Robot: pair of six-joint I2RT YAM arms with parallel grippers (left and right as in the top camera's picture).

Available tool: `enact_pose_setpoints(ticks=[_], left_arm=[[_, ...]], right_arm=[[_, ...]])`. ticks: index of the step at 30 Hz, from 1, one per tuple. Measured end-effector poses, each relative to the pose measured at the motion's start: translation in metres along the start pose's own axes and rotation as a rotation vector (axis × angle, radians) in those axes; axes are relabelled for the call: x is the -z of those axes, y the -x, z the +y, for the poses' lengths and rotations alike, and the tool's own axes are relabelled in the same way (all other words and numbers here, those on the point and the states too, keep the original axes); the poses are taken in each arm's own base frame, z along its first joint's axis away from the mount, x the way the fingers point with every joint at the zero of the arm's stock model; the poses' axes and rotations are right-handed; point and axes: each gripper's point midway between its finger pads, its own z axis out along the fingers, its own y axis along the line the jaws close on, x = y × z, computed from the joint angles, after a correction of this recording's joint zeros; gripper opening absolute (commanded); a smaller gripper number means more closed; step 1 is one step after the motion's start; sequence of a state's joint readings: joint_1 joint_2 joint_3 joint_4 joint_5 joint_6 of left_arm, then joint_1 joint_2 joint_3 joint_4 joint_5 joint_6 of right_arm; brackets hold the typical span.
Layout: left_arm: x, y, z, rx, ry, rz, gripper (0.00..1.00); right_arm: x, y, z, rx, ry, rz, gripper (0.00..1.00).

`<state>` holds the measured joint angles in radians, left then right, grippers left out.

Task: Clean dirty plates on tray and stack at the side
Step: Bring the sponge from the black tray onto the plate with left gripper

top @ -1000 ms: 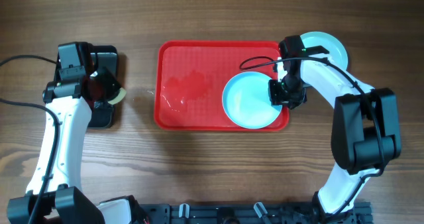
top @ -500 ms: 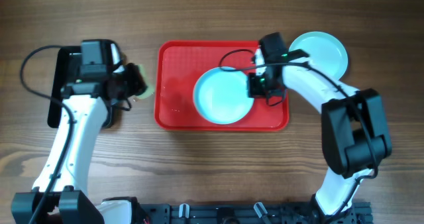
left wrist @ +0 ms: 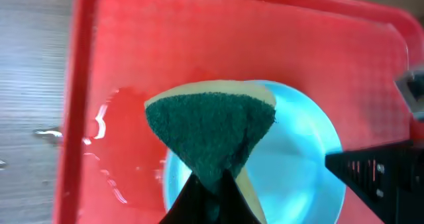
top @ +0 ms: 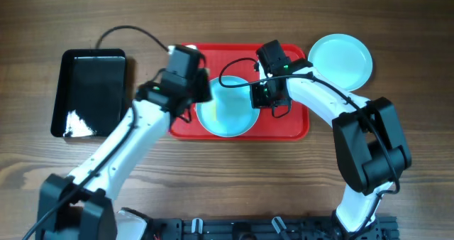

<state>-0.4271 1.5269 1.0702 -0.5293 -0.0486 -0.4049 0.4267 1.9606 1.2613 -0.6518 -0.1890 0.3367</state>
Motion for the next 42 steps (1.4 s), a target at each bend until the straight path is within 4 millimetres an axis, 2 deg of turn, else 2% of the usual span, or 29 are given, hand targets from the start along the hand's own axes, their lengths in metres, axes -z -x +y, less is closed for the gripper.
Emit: enact_pose_setpoints(ticks=[4,9,15,23,32,37,42], left_arm=[[-0.005,-0.009,-0.024,-0.069,-0.004,-0.011,0.04],[-0.004,-0.012,-0.029,-0.118,0.057,-0.049,0.04],[0.003,-0.028,-0.039,-0.219,0.143,-0.072,0.04],[0.015,-0.045,-0.069,-0.343,0.176,-0.141,0.04],[0.021,-0.043,-0.071,-0.376,0.219,-0.191,0.04],[0.011,-0.054,-0.079,-0.296,0.110,-0.101,0.04],[-0.016,-0.057,-0.069,-0.153,0.026,0.027,0.04]], right_arm=[[0.000,0.001,-0.001,-0.005,-0.005,-0.005,0.04],[0.000,0.003,-0.004,-0.008,-0.010,-0.013,0.04],[0.000,0.005,-0.006,-0.007,-0.023,-0.020,0.04],[0.001,0.005,-0.007,-0.007,-0.033,-0.023,0.04],[0.001,0.004,-0.008,-0.008,-0.038,-0.017,0.04],[0.001,0.004,-0.008,-0.008,-0.039,-0.018,0.04],[0.001,0.005,-0.008,-0.008,-0.038,-0.021,0.04]])
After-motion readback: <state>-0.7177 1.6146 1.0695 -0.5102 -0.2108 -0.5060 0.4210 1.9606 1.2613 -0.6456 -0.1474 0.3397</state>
